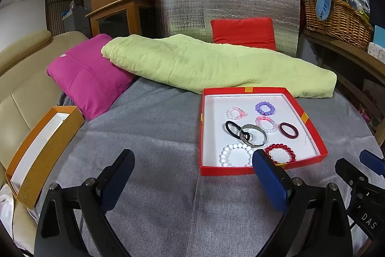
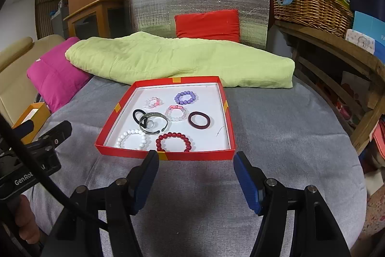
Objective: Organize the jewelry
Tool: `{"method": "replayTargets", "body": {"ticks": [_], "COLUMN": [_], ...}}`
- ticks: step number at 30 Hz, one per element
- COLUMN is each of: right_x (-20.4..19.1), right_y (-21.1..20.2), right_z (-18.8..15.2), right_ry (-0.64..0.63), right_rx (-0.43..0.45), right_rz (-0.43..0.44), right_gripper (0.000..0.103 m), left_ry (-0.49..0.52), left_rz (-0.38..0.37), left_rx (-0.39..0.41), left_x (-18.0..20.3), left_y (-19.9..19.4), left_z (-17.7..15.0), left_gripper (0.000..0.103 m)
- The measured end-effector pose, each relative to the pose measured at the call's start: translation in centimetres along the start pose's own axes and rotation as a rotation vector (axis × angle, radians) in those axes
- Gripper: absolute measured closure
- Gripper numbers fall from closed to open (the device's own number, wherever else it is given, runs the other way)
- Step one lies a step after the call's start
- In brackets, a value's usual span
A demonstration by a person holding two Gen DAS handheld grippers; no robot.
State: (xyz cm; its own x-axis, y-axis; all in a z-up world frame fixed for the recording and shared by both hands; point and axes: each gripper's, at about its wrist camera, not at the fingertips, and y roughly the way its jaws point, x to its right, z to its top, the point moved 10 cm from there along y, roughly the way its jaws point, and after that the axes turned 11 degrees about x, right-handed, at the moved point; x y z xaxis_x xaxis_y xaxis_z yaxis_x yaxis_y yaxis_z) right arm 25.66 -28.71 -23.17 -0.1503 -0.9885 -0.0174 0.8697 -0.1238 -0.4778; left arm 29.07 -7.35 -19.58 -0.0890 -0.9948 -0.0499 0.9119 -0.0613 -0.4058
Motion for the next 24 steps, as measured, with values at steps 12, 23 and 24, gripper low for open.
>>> {"method": "replayTargets", "body": {"ticks": [12, 23, 24], "right_x": [0.02, -0.03, -0.09], "right_y": [-0.07, 0.03, 0.03], "right_z": [-0.01, -0.02, -0.03], "right_ry": [-0.001, 0.001, -0.001], "right_rx": [0.0, 0.0, 0.001], "right_rz": [0.0, -0.001, -0.001], "right_gripper": [0.035, 0.035, 0.035], "left_ry": [0.003, 0.012, 0.012], "left_rz": [-0.005, -0.003, -0.003], "left_rx": [-0.002, -0.002, -0.003], "left_x": [0.0, -0.01, 0.02], "left_y": [-0.11, -0.02, -0.02], "left_z": [-0.06, -0.15, -0.14], "left_gripper": [0.005, 0.005, 0.005]}}
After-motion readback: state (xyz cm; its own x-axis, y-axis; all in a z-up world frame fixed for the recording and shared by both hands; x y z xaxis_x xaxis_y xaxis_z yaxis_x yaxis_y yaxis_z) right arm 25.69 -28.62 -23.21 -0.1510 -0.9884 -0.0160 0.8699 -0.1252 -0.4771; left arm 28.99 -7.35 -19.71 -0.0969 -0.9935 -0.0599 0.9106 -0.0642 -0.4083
